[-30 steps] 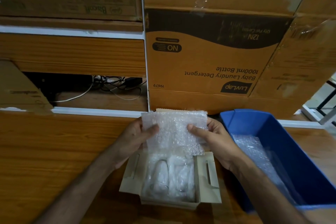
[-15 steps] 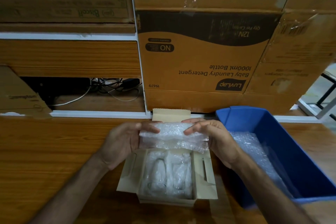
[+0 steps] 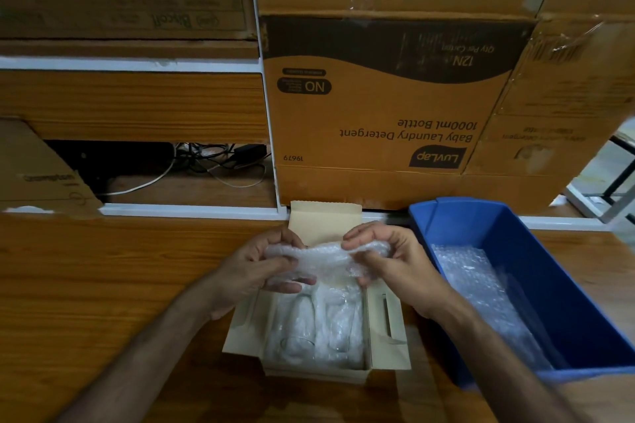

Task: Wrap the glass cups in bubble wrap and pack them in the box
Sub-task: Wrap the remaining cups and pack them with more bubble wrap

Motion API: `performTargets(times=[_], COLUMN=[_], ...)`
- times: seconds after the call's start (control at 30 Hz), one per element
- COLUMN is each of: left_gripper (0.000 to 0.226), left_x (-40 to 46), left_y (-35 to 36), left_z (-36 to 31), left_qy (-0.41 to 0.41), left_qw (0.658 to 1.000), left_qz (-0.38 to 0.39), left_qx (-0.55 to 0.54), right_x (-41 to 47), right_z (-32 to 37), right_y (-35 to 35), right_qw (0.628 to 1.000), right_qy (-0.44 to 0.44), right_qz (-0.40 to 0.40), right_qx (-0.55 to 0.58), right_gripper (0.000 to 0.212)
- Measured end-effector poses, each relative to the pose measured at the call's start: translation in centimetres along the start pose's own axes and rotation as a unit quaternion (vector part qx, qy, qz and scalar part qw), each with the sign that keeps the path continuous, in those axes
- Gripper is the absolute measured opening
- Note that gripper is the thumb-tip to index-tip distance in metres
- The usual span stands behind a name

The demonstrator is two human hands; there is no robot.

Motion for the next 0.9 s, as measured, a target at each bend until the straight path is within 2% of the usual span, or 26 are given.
performTargets(times=[0.07,0.17,0.23,0.27,0.33,0.4,0.47,0.53,0.6,0.63,0.7,0.77,0.9], left_gripper=[0.013,0.014,0.020,0.022,0.026,0.036,0.050,0.060,0.049,0.042,0.044,0.041,0.016], left_x=[-0.1,-0.3,-0.4,-0.3,0.0,0.4,0.4,0.3,0.1,0.0,-0.2,-0.4,-0.6], left_y=[0.1,-0.5,-0.7,-0.7,-0.6,-0.7,-0.7,-0.3,0.8,1.5,2.5,2.8,2.7], left_z=[0.2,0.4,0.2,0.1,0.2,0.5,0.8,1.2,1.7,2.1,2.9,3.4,4.3], left_qy=[-0.006,-0.009,-0.005,-0.002,0.004,0.003,-0.006,-0.013,-0.006,-0.003,-0.009,-0.031,-0.071], left_qw=[1.000,0.994,0.991,0.994,1.000,0.990,0.984,0.989,0.993,0.993,0.992,0.991,0.983], left_qz=[-0.006,0.005,0.021,0.018,-0.004,-0.021,-0.008,0.010,-0.001,-0.020,-0.055,-0.073,-0.065], left_qx=[-0.021,-0.104,-0.133,-0.108,0.022,0.141,0.176,0.148,0.117,0.119,0.116,0.107,0.156], right_x=[-0.1,-0.2,-0.2,-0.1,-0.2,-0.2,-0.3,-0.5,-0.9,-1.0,-1.1,-0.9,-0.3], right_z=[-0.3,-0.6,-0.6,-0.5,-0.2,-0.1,0.1,-0.4,-1.4,-1.8,-2.6,-3.4,-4.7], right_y=[0.1,-0.1,-0.2,-0.2,0.3,0.5,1.2,2.0,3.1,3.7,4.8,5.5,6.7], right_qw=[1.000,0.999,0.999,0.999,0.998,0.998,0.999,0.988,0.974,0.974,0.981,0.983,0.979], right_qy=[0.009,0.028,0.026,0.013,-0.027,-0.039,-0.013,0.041,0.102,0.122,0.131,0.130,0.161], right_qz=[-0.019,0.002,0.020,0.031,0.049,0.036,-0.014,-0.073,-0.082,-0.061,-0.014,-0.026,-0.053], right_qx=[0.009,0.027,0.016,0.003,-0.025,-0.015,0.042,0.130,0.186,0.179,0.140,0.124,0.112], right_gripper=[0.024,0.009,0.015,0.014,0.011,0.014,0.031,0.055,0.064,0.060,0.043,0.030,0.029])
Point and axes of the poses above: each hand's wrist, its own x-axis towards the middle knuckle, its own y-axis out of the palm, z = x × y, the point moved 1 cm from there along x, towards the middle knuckle, and after that the axes turned 5 degrees about x, right-handed, at the moved point
